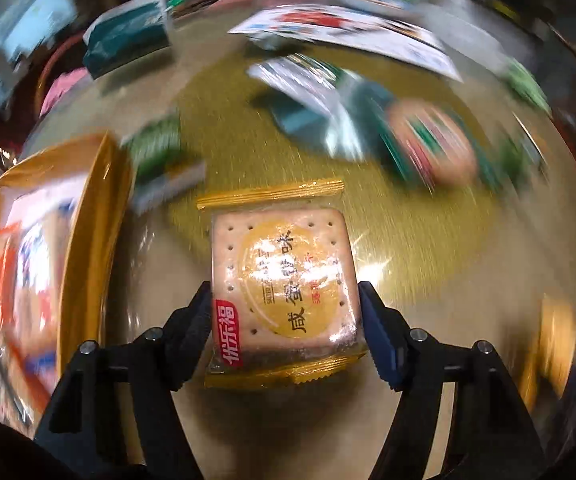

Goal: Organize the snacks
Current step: 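Grasp the square yellow-label cracker pack with the left tool while the right holds the yellow bag, then carry both packs over the tray and open both tools to drop them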

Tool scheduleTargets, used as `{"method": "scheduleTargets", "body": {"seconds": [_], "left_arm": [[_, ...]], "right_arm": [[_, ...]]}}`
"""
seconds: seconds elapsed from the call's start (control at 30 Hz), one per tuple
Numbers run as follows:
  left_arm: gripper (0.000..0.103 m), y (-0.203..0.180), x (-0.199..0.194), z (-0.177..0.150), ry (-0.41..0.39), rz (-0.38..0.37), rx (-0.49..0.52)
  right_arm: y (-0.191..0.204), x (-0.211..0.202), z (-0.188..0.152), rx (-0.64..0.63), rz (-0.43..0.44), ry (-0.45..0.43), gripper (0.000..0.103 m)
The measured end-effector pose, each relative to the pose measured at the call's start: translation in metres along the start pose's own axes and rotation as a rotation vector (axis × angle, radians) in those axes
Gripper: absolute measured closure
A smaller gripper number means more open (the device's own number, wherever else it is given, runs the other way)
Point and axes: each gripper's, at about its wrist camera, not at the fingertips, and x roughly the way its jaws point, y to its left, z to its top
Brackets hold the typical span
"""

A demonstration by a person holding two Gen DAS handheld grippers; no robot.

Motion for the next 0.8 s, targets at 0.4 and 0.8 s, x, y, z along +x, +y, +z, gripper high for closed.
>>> {"method": "scheduleTargets", "body": {"seconds": [0.4, 0.8], "left_arm": [[0.021, 0.013, -0.053, -0.115, 0.007, -0.059, 0.061], [0.032, 0.029, -0.083, -0.124, -0.089, -0.155, -0.003]], "right_arm": [[0.011, 0.003, -0.001, -0.066, 0.014, 0.017, 0.059], [0.022, -0.020, -0.009, -0.066, 0.152, -0.015, 0.061]]}}
